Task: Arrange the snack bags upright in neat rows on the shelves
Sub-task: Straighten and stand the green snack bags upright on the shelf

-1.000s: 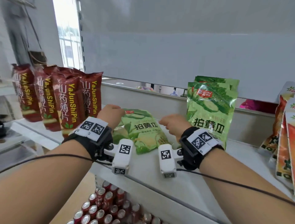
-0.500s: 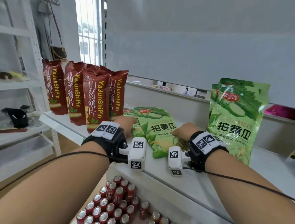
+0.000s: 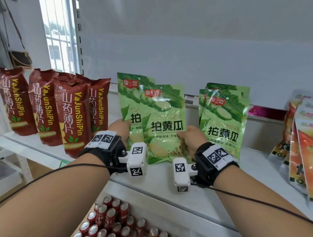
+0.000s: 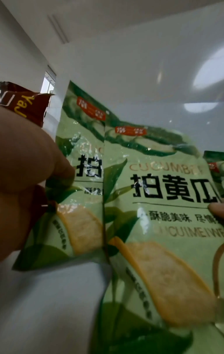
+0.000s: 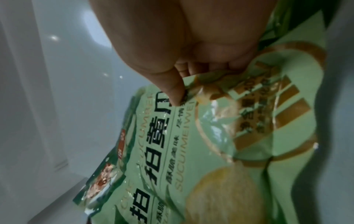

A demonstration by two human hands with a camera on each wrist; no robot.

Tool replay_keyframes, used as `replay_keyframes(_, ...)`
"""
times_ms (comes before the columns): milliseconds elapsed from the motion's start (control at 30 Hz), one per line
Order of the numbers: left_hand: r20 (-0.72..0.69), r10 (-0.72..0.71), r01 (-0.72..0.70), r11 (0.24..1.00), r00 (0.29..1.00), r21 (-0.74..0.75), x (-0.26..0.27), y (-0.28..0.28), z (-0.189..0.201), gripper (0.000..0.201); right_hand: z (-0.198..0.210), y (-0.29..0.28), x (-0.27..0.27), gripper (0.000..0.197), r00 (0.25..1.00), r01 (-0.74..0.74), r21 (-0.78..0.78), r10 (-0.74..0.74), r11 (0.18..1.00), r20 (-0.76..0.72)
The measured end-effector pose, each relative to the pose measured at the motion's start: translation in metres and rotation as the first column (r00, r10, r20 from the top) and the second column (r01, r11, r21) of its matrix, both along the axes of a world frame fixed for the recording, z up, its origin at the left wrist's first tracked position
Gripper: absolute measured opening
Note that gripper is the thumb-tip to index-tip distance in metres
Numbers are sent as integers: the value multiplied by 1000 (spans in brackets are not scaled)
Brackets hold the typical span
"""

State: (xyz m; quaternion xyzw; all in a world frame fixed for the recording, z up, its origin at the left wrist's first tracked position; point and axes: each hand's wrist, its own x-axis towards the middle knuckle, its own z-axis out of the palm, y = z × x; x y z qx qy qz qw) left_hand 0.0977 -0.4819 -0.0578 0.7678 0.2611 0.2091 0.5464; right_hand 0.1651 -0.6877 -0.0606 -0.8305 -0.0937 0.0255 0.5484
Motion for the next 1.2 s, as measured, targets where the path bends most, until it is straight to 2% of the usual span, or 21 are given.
replay_keyframes(33,76,-3,10,995,997,-95,1,-1,5,27,2,-5,-1,12,1000,9,74,-10,997,6)
replay_keyframes(100,187,-38,59,992,982,-108,7,-8,8,24,6,-17,-4,9,1000,11,231,-16,973,19)
replay_keyframes(133,251,-18,62,984,968,-169,10,-10,9,21,9,-24,-7,9,1000,15,311,-23,950,20)
replay_keyframes(200,342,-19,148,923,939,-355,14,-24,12,21,14,-40,-10,24,1000,14,470,-19,883,6)
replay_keyframes(267,387,-71,234,889,919,-394,18,-43,15,22,19,-57,-13,36,999,38,571,-43,820,-5)
replay_keyframes(333,381,-144,308,857,913,-414,23,-65,15,25,22,-76,-17,18,998,39,614,-63,788,18)
replay_keyframes(400,372,-237,396,805,897,-442,31,-88,11,26,20,-95,-22,14,998,48,649,-70,759,8)
replay_keyframes(533,377,-395,534,736,838,-417,47,-133,0,19,9,-131,-33,16,994,96,687,-99,721,-35)
replay_keyframes(700,333,-510,608,694,793,-386,62,-169,-9,14,-4,-164,-36,11,983,184,674,-155,715,-104)
replay_keyframes(833,245,-534,588,739,809,-329,71,-178,-18,13,-18,-169,-34,5,957,289,541,-218,790,-192)
replay_keyframes(900,223,-514,560,771,828,-303,75,-179,-21,22,-22,-167,-33,11,941,331,493,-241,805,-239)
replay_keyframes(967,235,-478,532,777,846,-337,73,-180,-20,31,-22,-164,-30,16,931,351,469,-251,810,-263)
replay_keyframes(1067,233,-444,502,764,865,-406,66,-183,-19,86,-24,-159,-25,18,919,380,470,-264,797,-295)
replay_keyframes(1100,243,-462,522,757,853,-393,64,-184,-20,94,-24,-158,-24,18,915,385,470,-262,794,-306)
replay_keyframes(1200,297,-498,578,734,815,-356,63,-183,-27,77,-28,-153,-21,14,914,373,462,-232,804,-334)
